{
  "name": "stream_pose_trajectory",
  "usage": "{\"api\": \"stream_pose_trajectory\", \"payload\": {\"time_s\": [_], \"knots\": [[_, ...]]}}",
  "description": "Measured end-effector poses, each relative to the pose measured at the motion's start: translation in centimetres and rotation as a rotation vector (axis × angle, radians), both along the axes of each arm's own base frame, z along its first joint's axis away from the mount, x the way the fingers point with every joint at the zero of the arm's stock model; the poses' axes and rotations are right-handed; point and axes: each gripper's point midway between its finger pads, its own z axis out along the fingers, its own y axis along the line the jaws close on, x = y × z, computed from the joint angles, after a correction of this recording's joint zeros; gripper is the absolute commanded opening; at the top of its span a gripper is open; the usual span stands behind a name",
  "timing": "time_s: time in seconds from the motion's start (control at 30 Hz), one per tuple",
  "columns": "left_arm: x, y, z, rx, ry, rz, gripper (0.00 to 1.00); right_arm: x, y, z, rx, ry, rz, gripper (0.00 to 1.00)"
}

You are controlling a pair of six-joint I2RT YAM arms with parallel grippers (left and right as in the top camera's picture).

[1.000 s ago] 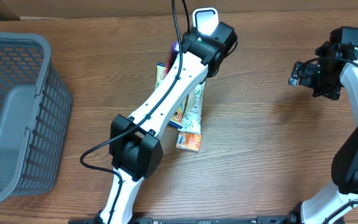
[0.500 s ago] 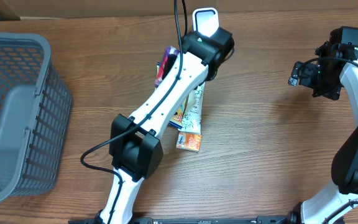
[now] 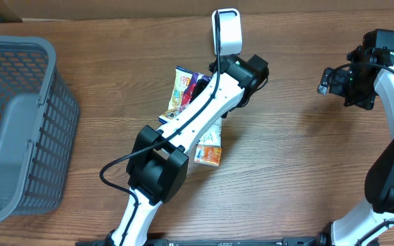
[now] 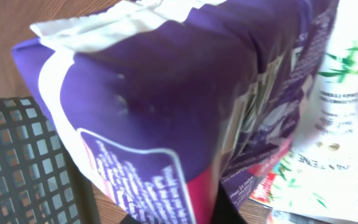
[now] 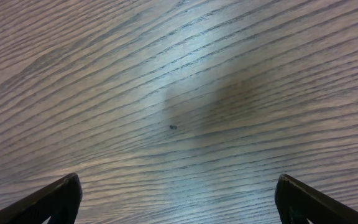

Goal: Scan the item barcode

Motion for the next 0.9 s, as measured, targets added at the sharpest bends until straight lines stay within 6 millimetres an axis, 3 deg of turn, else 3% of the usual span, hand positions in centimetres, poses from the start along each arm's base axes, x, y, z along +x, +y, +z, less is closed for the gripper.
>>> {"api": "stream_pose_trajectory", "payload": {"time_s": [0.27, 0.5, 0.63, 0.67, 0.73, 0.8, 0.9], "knots": [[-1.9, -3.6, -0.9, -0.094, 0.047, -0.049, 0.22, 0.0, 0.0, 0.0, 0.0, 0.0, 0.0, 1.0], [-3.6, -8.2, -1.9, -0.347, 0.179, -0.08, 0.22, 0.0, 0.0, 0.0, 0.0, 0.001, 0.0, 1.0], [-4.9, -11.4, -1.0, -0.522, 0.291, -0.15, 0.26, 0.0, 0.0, 0.0, 0.0, 0.0, 0.0, 1.0], [-5.1, -11.9, -0.4, -0.552, 0.306, -0.164, 0.31, 0.0, 0.0, 0.0, 0.0, 0.0, 0.0, 1.0], [-5.3, -12.4, 1.3, -0.594, 0.324, -0.189, 0.53, 0.0, 0.0, 0.0, 0.0, 0.0, 0.0, 1.0], [-5.0, -12.3, 3.1, -0.627, 0.312, -0.199, 1.0, 0.0, 0.0, 0.0, 0.001, 0.001, 0.0, 1.0], [-3.4, -10.8, 6.0, -0.666, 0.265, -0.176, 1.0, 0.0, 0.0, 0.0, 0.0, 0.001, 0.0, 1.0]]}}
